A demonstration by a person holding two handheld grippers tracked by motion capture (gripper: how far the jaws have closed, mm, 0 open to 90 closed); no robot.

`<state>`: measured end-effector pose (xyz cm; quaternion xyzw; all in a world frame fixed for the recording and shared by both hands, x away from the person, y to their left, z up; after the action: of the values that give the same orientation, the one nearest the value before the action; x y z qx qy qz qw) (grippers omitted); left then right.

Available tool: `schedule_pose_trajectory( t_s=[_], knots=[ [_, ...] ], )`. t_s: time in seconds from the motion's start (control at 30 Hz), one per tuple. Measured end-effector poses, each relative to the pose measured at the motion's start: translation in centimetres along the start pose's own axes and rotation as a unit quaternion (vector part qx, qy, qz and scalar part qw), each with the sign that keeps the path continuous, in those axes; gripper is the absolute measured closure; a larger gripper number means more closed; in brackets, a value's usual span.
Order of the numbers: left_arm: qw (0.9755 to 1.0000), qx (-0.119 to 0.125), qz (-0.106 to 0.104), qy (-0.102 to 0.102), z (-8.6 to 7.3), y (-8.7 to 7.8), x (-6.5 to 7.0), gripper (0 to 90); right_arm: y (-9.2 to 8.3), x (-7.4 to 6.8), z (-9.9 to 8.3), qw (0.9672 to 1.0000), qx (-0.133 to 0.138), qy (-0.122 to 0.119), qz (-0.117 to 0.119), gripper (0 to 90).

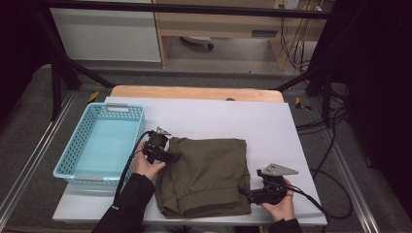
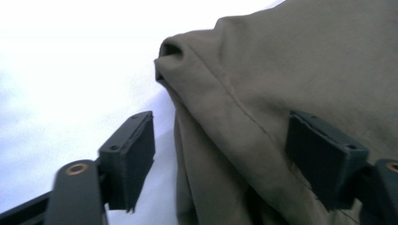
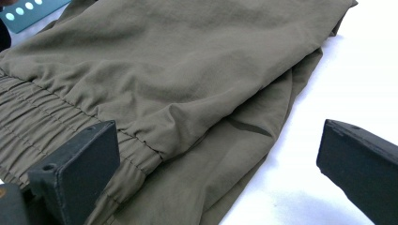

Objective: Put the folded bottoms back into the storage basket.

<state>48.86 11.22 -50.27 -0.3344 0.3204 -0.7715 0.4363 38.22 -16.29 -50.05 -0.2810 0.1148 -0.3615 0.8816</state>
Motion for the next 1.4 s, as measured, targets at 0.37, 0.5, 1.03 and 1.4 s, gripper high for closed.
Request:
schedule_pose_trajectory(
  t_s=[0.37,0.5,1.03,1.4],
  knots=[
    [0.9993,-0.025,-0.023,-0.015,-0.4,1.0,-0.2,46.7,0.0,-0.1,-0.2,1.0,-0.003,-0.002,0.003,0.3],
    [0.9992,-0.027,-0.022,-0.017,-0.4,1.0,-0.3,51.5,0.0,0.0,-0.1,1.0,-0.002,-0.001,0.001,0.3],
    [0.9991,-0.034,-0.025,0.006,-0.9,1.0,0.4,78.3,-0.1,0.7,0.4,0.9999,-0.004,0.008,-0.007,0.3],
    [0.9989,-0.031,-0.029,0.019,-0.9,1.1,0.4,77.9,0.8,1.6,1.1,0.9996,-0.017,0.013,-0.017,0.3]
  ],
)
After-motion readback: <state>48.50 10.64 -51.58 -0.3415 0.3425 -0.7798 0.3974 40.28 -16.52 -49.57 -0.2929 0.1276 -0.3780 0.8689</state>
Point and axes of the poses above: each handheld gripper's, and its own axes: y roughly forward along the jaws, z roughly out of its top, x roughly to its right, the point moved 10 cm from there along y, roughly forward along the jaws, and after that the axes turned 13 degrees about -y, right-handed, at the moved point
